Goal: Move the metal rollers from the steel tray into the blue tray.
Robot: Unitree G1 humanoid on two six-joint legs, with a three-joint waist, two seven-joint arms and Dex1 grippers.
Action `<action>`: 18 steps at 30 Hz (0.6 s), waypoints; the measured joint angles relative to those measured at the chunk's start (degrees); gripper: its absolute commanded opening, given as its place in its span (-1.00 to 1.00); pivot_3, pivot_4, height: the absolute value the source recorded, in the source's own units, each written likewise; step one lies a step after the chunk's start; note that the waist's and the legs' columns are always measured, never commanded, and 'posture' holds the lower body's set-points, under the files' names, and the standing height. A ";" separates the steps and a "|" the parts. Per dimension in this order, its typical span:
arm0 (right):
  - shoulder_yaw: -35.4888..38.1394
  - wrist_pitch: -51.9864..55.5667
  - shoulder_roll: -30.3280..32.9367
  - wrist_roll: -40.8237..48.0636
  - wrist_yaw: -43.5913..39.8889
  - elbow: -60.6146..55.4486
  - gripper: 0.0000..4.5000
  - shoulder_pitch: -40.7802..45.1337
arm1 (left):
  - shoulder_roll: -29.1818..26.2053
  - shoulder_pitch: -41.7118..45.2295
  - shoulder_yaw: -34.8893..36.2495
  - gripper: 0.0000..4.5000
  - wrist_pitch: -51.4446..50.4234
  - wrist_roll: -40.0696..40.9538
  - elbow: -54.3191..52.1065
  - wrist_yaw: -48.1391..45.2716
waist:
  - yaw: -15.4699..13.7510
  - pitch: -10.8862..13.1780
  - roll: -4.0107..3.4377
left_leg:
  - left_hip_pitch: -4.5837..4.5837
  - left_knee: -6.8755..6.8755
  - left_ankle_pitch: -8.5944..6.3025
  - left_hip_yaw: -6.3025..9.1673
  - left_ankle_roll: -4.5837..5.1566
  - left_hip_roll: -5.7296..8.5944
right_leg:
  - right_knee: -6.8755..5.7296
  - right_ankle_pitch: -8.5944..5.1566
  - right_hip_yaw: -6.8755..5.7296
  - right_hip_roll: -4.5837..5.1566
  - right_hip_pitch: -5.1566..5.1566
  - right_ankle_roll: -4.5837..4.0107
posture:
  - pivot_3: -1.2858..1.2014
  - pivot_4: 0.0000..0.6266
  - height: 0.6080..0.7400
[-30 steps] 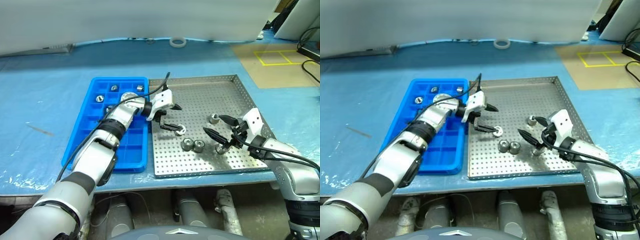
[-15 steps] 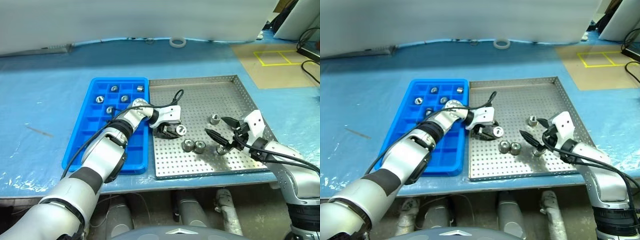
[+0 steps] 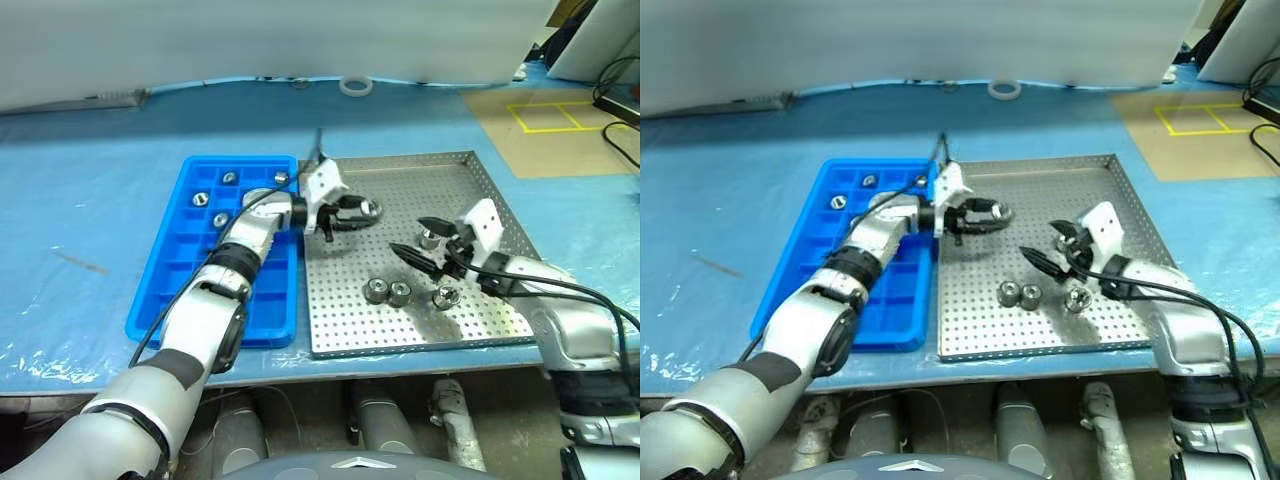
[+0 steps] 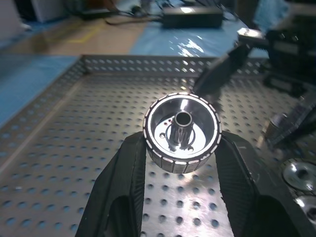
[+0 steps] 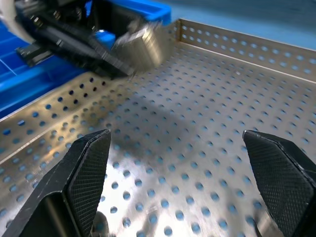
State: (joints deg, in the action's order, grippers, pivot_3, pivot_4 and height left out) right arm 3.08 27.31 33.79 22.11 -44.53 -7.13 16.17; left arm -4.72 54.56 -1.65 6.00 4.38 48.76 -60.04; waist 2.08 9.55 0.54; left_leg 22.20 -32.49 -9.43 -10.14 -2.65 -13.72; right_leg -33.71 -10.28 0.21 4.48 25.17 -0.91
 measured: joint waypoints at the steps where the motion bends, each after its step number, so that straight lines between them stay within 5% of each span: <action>1: -0.98 -0.79 -0.58 -0.51 -0.69 1.89 1.00 1.75 | -0.57 -2.50 0.85 -0.26 -1.53 0.18 -4.29 3.55 | -0.15 0.00 0.00 | 0.00 0.03 0.01 0.00 -0.01 -0.02 | 0.00 0.00 -0.02 0.00 0.00 0.00 | -0.13 -0.52 1.00; 8: -6.47 -8.22 -5.94 -3.83 -6.78 18.16 1.00 15.63 | -2.10 -23.92 7.08 -0.26 -13.27 -0.69 -40.32 27.99 | -2.77 0.03 -0.02 | 0.14 0.09 0.09 0.02 0.05 -0.17 | 0.00 -0.01 -0.21 0.07 0.08 -0.03 | -0.02 -0.52 1.00; 18: -10.60 -14.91 -11.02 -7.55 -12.27 29.24 1.00 21.00 | -1.19 -39.80 10.11 -0.26 -22.49 -2.66 -61.19 45.94 | -6.29 0.05 -0.05 | 0.24 0.06 0.05 0.03 -0.11 -0.09 | -0.02 -0.02 -0.29 0.23 0.12 -0.03 | 0.09 -0.52 1.00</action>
State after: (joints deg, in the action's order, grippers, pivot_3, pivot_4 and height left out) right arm -7.52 12.40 22.78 14.56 -56.80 22.12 37.17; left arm -5.91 14.75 8.46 -16.49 1.72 -12.43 -14.09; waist -4.21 9.59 0.49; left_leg 22.44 -32.43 -9.37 -10.11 -2.75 -13.81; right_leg -33.73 -10.29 -0.08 4.71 25.29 -0.94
